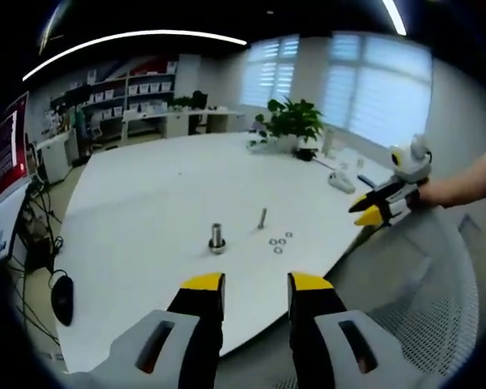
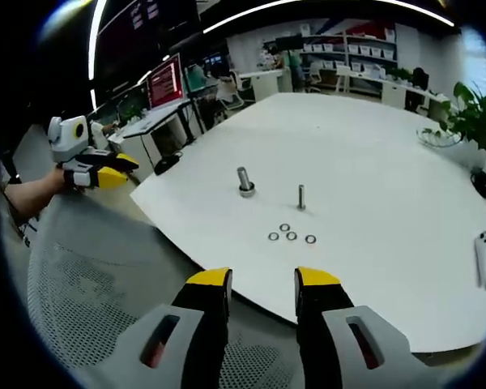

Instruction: Place the washer onto the threaded stud by aligning its center hole with the stud, sliding it down to the base, and recovering from edge contact or off-axis alignment until the washer reaches the visible bottom stop.

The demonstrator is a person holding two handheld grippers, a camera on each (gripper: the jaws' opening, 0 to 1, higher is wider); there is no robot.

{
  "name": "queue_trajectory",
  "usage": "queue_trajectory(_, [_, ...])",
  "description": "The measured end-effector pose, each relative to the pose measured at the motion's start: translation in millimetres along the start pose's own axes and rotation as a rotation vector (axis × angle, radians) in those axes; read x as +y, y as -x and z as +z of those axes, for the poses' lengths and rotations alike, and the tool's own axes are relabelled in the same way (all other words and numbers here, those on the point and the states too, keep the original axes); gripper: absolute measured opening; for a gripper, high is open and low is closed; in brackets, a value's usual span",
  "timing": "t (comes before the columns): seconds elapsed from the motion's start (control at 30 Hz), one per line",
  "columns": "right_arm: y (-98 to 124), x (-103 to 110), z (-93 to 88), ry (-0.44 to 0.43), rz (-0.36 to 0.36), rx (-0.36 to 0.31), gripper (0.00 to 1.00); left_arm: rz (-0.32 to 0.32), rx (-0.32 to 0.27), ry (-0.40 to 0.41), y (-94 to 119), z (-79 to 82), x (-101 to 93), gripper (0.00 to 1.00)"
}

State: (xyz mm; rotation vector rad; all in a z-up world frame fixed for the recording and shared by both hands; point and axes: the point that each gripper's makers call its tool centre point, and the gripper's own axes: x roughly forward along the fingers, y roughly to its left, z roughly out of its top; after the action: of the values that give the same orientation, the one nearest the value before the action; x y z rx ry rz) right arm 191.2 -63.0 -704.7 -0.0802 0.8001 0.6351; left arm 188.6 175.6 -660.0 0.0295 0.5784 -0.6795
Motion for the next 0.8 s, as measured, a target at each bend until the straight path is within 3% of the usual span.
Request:
queue_trajectory(0.2, [-2.2,1.8,-2.9,-0.004,0.008,0.029,0.34,0.024,-0.001,-0.008,1.7,-0.2,5.1,0.29])
queue_trajectory(0.47, [-7.8,15.0,-11.8,0.071,0.084,0.134,0.35,0.01,-0.012,-0.002,1.7,1.4,4.7,0.29])
queue_trajectory(0.8, [-40.9,-21.8,1.1,0.023,0.067,0.182,0.35,0.017,-0.005,0.0,1.5,-0.2,7.4,0.28])
